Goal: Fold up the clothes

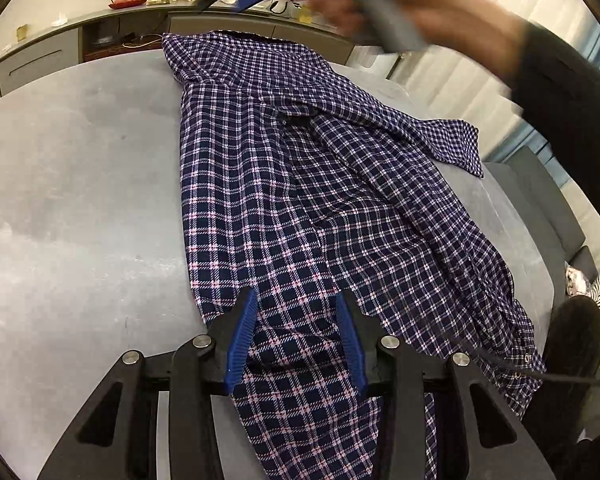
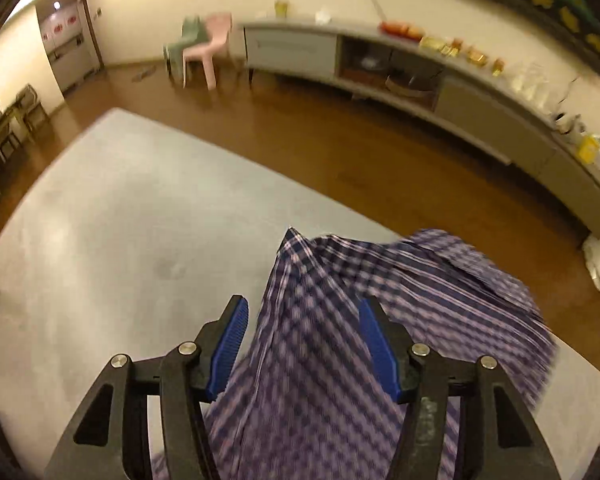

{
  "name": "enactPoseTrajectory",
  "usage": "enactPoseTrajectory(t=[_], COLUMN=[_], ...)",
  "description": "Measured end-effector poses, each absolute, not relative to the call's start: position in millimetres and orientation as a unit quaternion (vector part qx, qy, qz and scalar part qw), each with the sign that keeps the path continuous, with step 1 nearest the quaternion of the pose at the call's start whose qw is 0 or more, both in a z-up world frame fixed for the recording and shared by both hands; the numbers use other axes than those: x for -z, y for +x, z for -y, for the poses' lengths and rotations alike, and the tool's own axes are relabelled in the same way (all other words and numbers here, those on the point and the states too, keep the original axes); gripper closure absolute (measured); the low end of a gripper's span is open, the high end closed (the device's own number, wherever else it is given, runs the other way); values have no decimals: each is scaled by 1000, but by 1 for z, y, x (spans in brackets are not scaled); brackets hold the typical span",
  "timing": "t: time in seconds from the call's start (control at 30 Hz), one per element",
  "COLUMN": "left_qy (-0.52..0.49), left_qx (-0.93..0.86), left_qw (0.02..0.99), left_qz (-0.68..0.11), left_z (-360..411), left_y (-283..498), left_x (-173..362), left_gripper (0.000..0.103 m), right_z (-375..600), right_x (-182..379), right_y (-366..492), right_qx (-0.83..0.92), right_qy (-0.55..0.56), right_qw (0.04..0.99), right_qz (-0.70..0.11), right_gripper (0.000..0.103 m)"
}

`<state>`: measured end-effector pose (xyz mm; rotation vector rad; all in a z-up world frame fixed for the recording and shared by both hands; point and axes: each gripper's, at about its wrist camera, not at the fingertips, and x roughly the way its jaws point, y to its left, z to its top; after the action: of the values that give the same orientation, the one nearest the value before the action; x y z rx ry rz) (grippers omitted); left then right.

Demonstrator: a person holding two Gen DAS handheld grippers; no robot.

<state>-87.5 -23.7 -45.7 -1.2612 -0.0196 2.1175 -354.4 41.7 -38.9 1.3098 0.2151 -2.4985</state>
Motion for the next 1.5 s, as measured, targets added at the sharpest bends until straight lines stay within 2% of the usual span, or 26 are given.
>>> enactPoseTrajectory(t=[0.03,0.07,0.1,0.13,0.3,0.4,0.43,0.6,0.7,0.73,0.77,0.87,1.0,1.23,1.3,1.33,1.5], left_qy=[-482,-481,-480,-479,-484,-484,-482,-473,-472,-473,-473,-476,-479,-475,-475,-476,-484], left_qx=[-811,-811,-811,-810,-808,-813,-815,-828,-829,-829,-828,-826,-824,-829,-830,-830,-829], left_qw=[332,334,335,335,328,319,316,302,299,299,300,301,302,295,292,291,280], left_qz=[12,19,25,34,70,64,55,15,10,11,13,19,24,1,-4,-5,-6], left_z=[26,30,34,36,43,40,38,35,35,36,37,35,36,30,28,28,29], left_y=[-86,-85,-84,-83,-83,-78,-76,-69,-67,-66,-67,-67,-69,-66,-66,-66,-68], left_x=[45,44,43,44,48,47,46,41,40,39,39,39,40,39,39,39,37], left_gripper=[63,63,63,63,64,64,64,64,64,63,63,63,63,62,62,62,62], right_z=[-35,-28,-23,-27,-67,-89,-92,-91,-99,-107,-114,-128,-144,-185,-193,-197,-221], right_x=[50,61,71,70,57,67,74,89,69,59,48,34,34,70,74,75,77], right_y=[-375,-396,-414,-418,-416,-419,-421,-421,-413,-405,-394,-363,-295,-225,-221,-221,-213], right_qx=[866,860,854,854,874,866,863,867,875,883,890,895,890,869,867,866,854], right_qy=[468,478,487,489,462,470,477,494,474,457,442,434,445,485,490,493,520], right_qw=[159,162,164,161,147,135,123,33,54,59,58,77,97,82,71,65,7], right_qz=[-76,-77,-76,-70,27,108,116,55,79,88,91,68,-1,-56,-54,-51,-20], right_gripper=[43,53,70,97,97,97,97,96,78,65,57,57,55,52,60,68,69])
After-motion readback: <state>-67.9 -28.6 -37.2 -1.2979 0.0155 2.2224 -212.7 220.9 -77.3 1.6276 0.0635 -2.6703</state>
